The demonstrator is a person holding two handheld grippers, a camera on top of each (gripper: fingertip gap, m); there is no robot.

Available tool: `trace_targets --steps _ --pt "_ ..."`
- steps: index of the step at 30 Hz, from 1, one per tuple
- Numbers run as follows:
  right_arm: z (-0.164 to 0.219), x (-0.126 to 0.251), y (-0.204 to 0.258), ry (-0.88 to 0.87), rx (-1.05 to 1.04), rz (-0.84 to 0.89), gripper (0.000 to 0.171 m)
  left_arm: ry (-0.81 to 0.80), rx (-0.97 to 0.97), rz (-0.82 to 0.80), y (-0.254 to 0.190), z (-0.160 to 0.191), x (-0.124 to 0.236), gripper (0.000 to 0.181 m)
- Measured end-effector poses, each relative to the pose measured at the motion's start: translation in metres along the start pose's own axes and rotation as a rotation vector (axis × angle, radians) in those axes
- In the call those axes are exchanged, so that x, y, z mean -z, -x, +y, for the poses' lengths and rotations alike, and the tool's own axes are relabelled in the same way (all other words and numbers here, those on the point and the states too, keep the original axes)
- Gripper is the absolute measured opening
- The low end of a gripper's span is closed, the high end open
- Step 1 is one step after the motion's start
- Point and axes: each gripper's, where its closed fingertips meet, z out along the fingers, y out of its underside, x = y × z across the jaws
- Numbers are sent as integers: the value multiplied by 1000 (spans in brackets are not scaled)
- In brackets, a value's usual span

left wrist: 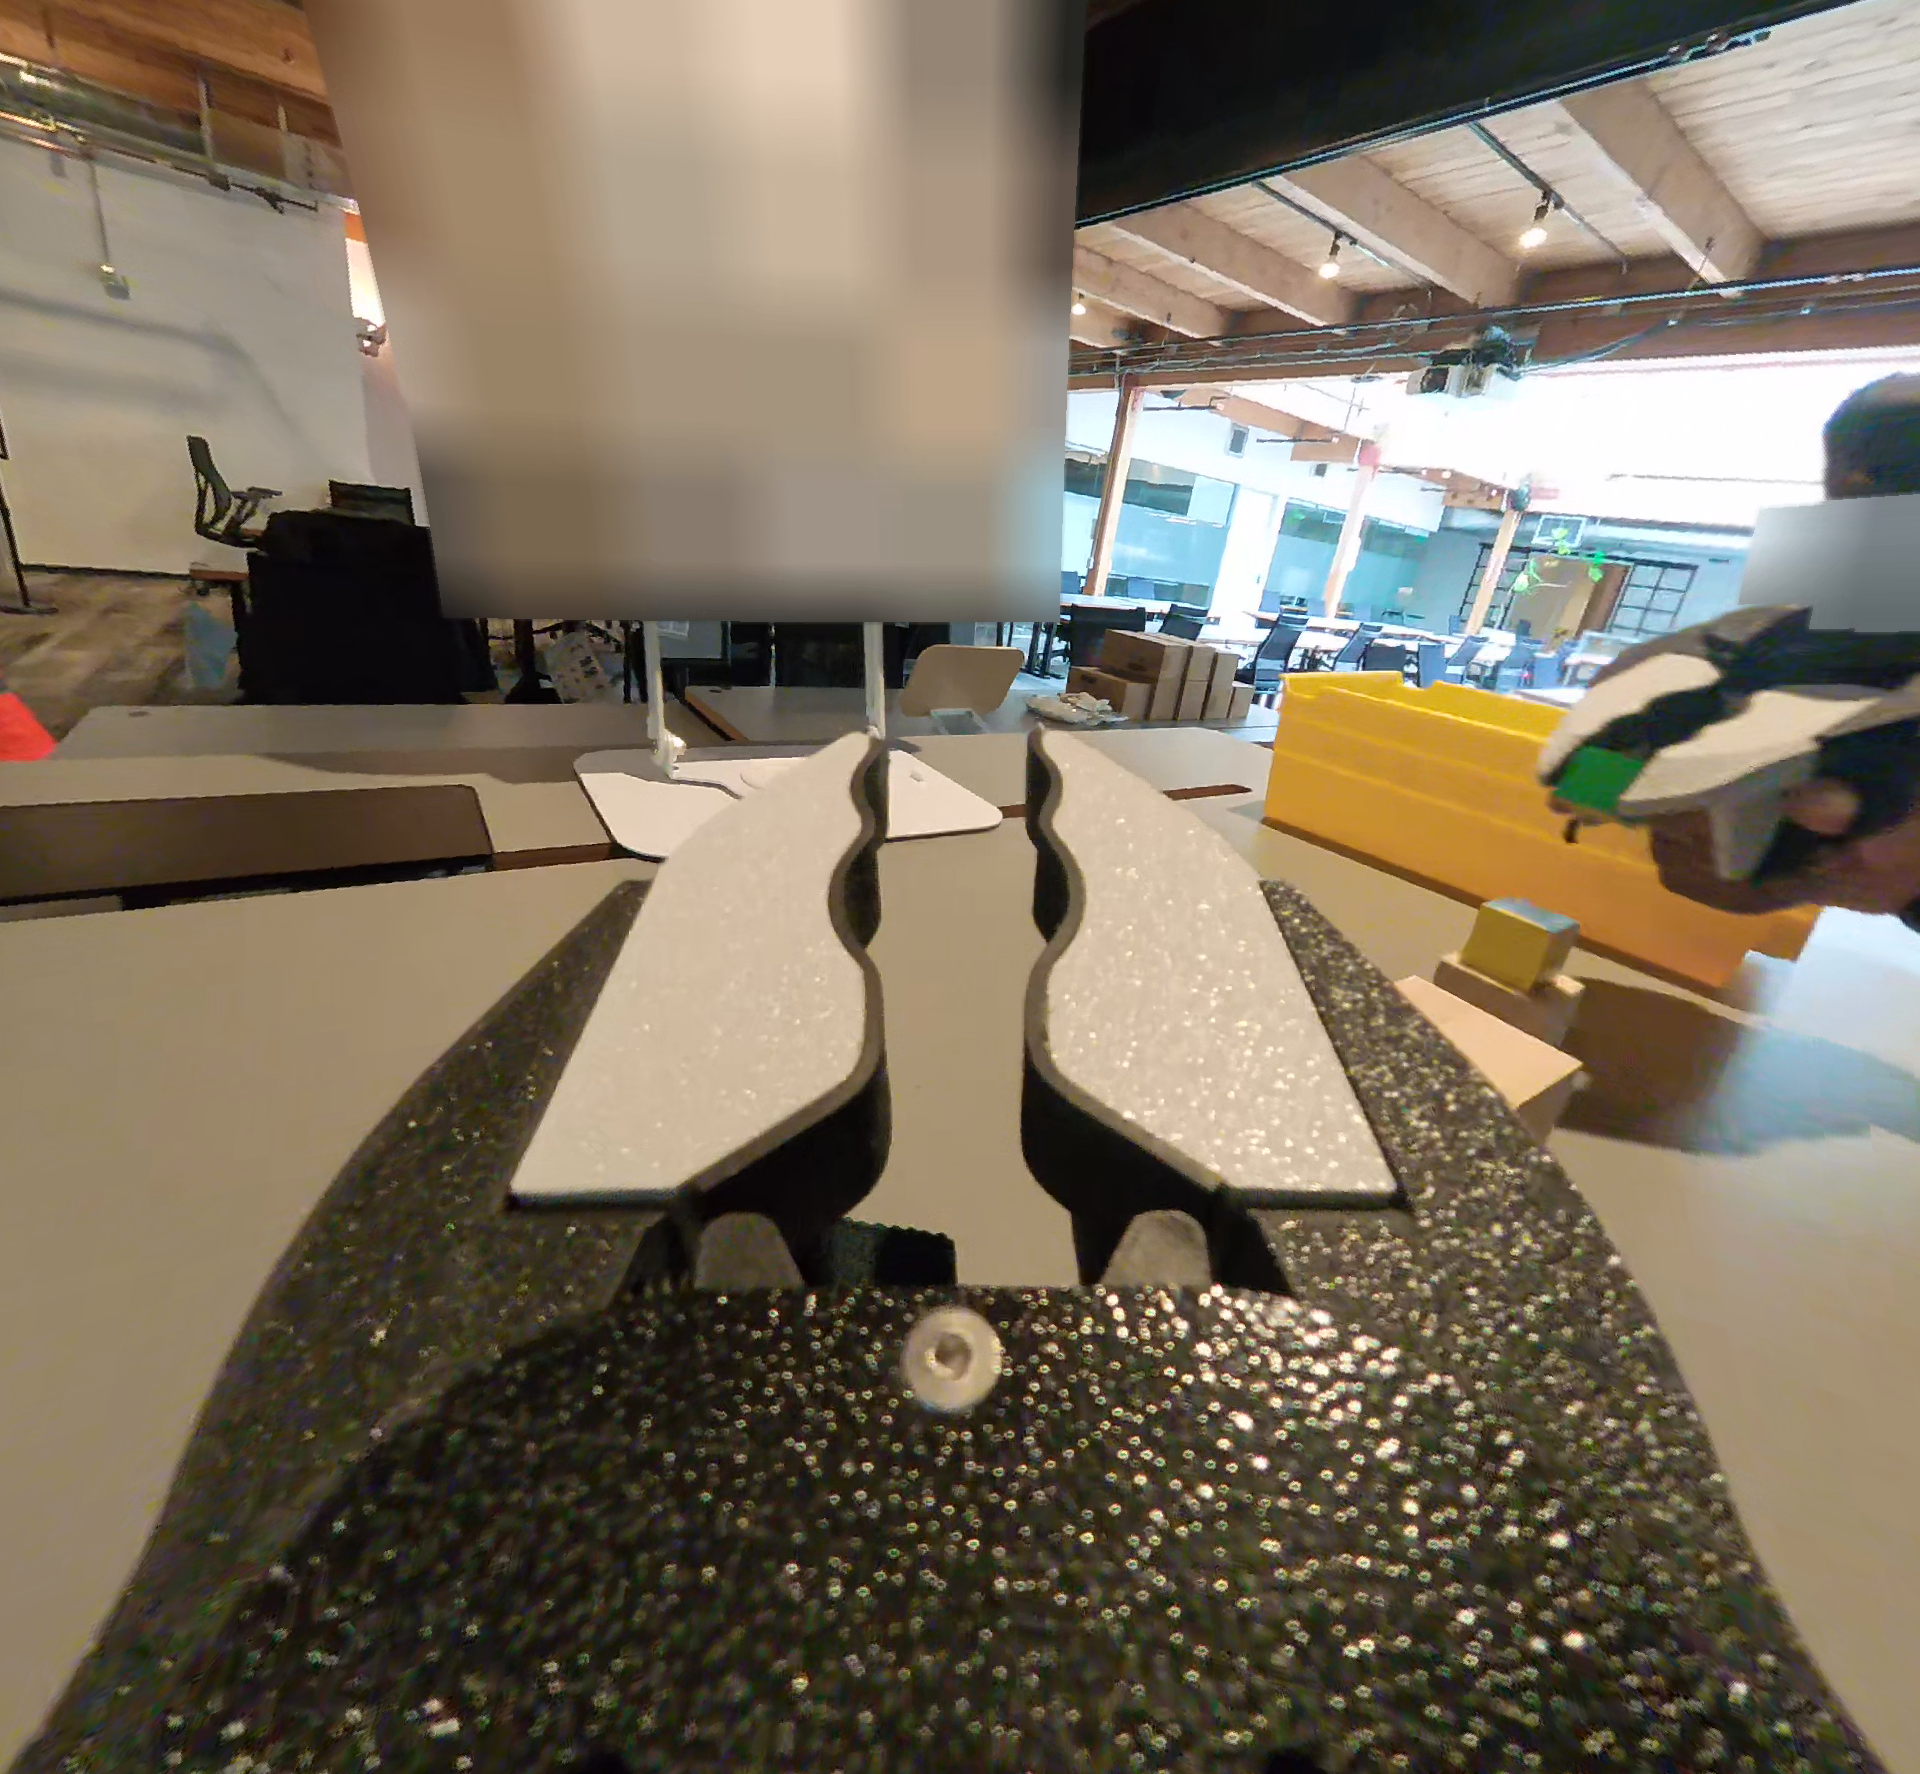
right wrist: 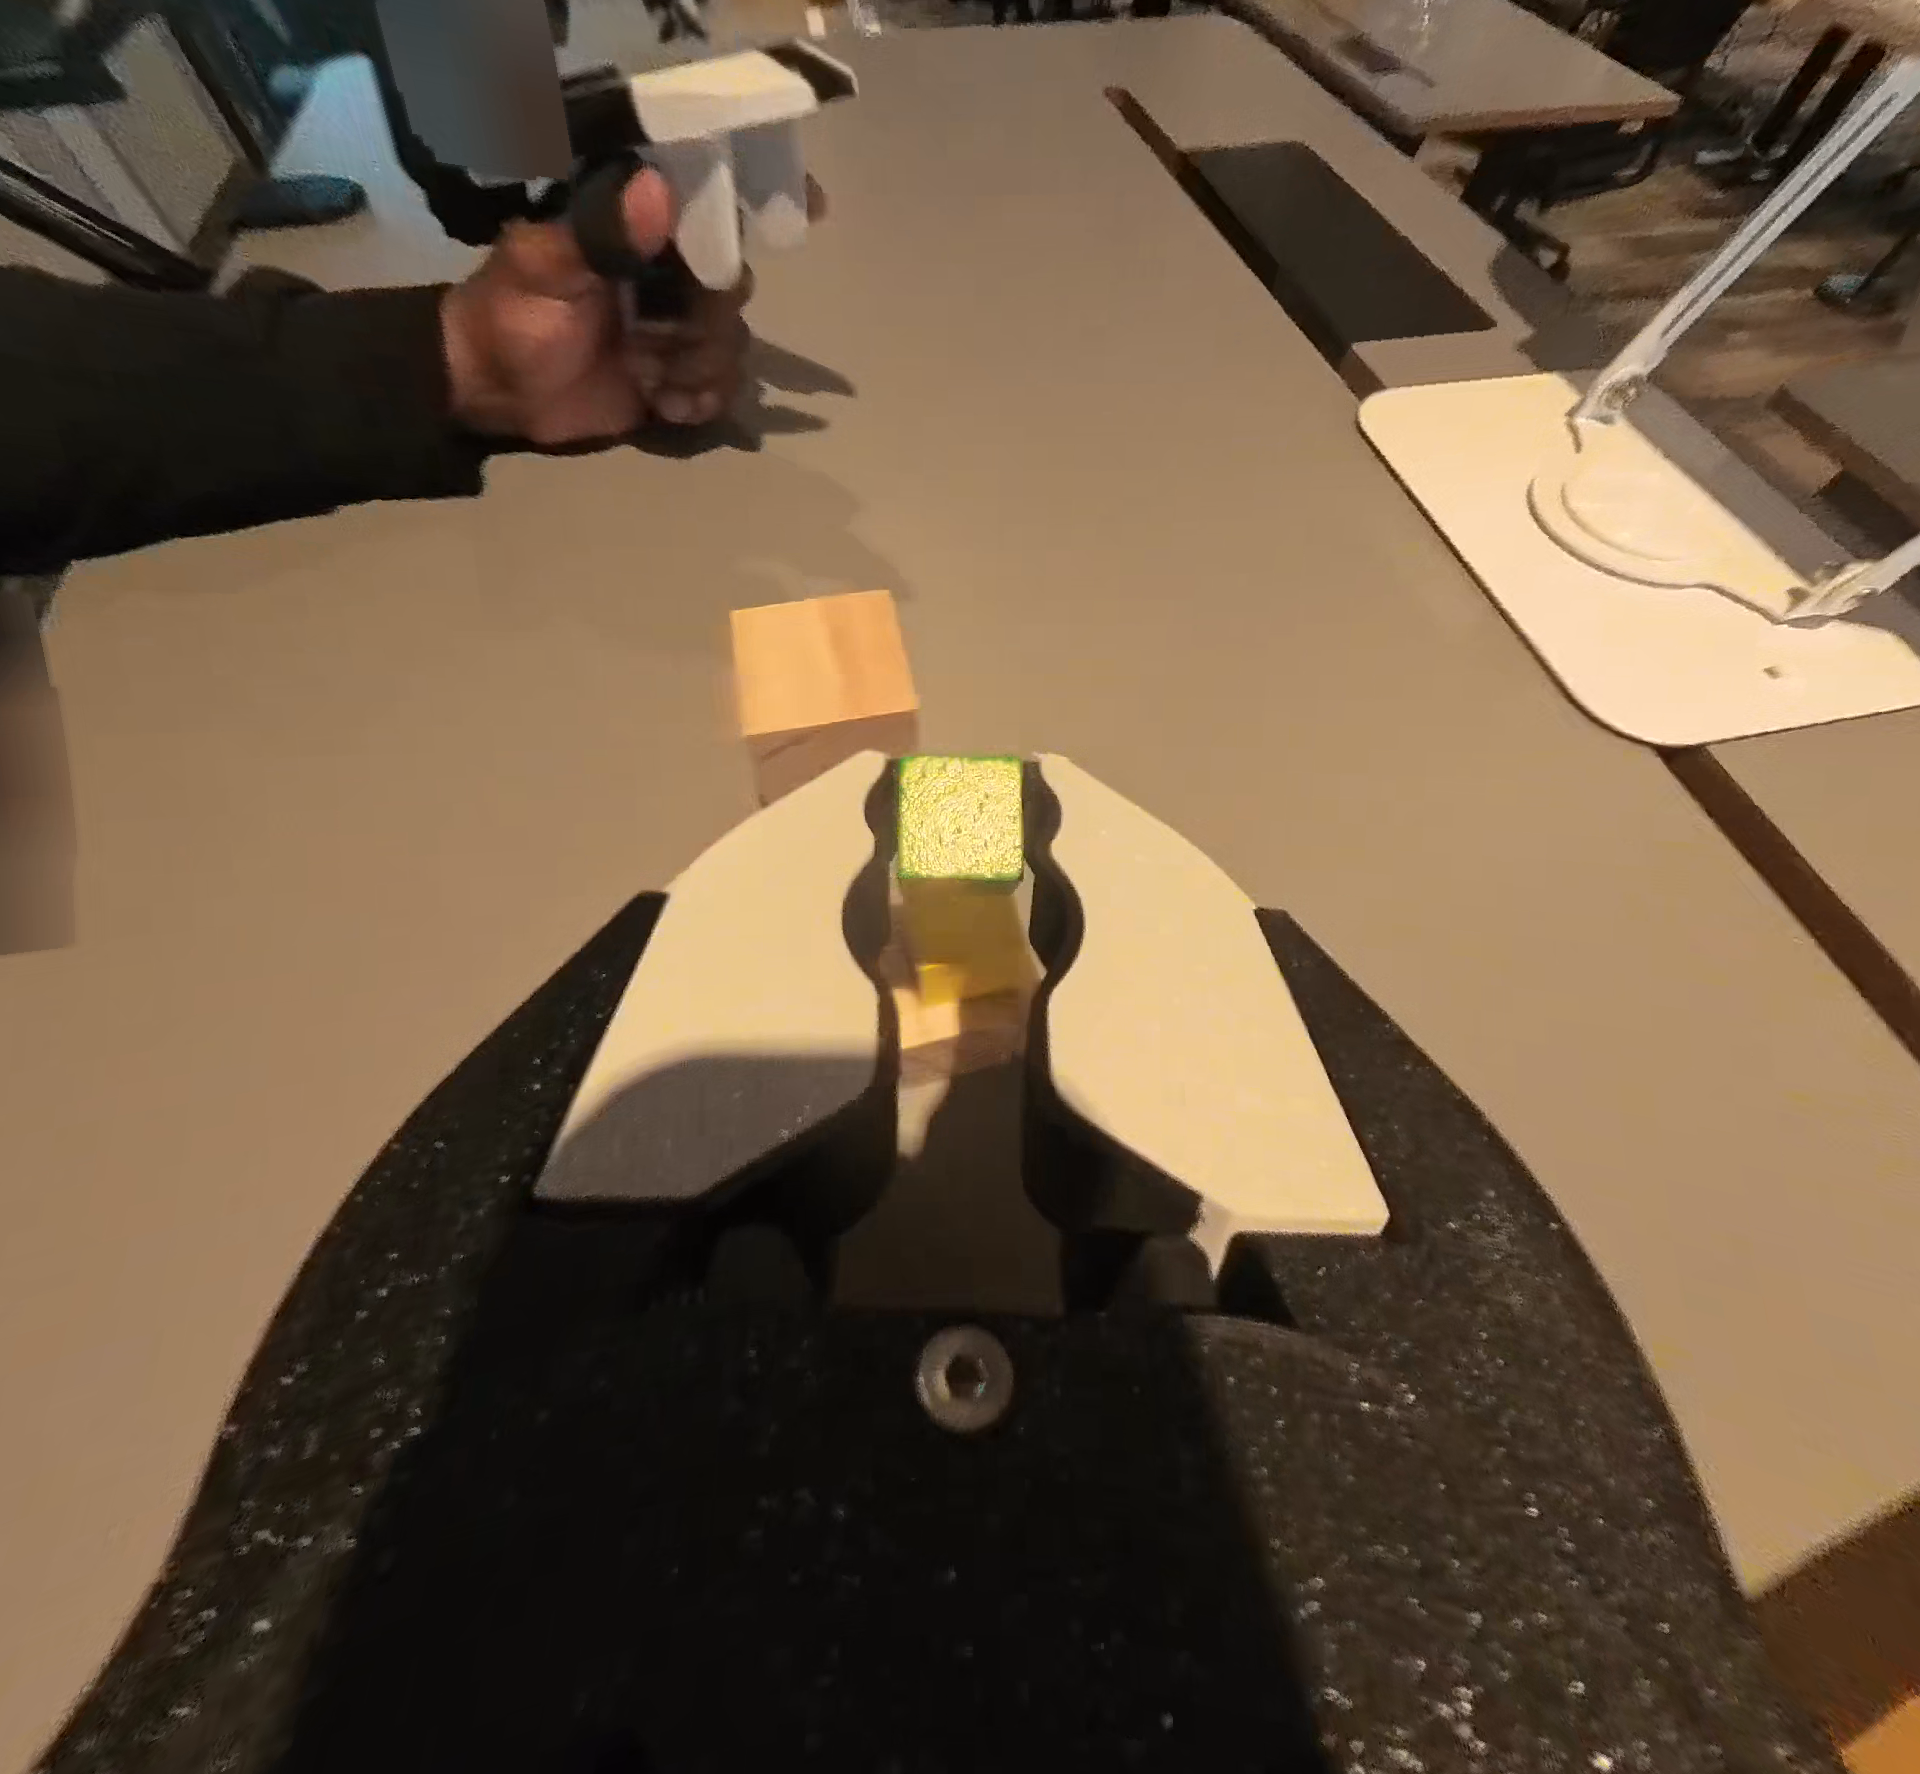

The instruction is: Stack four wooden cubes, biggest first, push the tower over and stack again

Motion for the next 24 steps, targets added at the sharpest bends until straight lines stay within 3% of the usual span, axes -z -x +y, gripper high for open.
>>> trace_targets --steps 3,14,24 --pt "-1 8 13 -49 4 17 22 14 -8 4 -1 2 -1 24" --pt "22 -14 1 133 -39 -10 23 -10 -63 6 -7 -1 2 22" --pt "33 -19 1 186 -38 -64 23 24 -63 12 -8 4 -2 22"
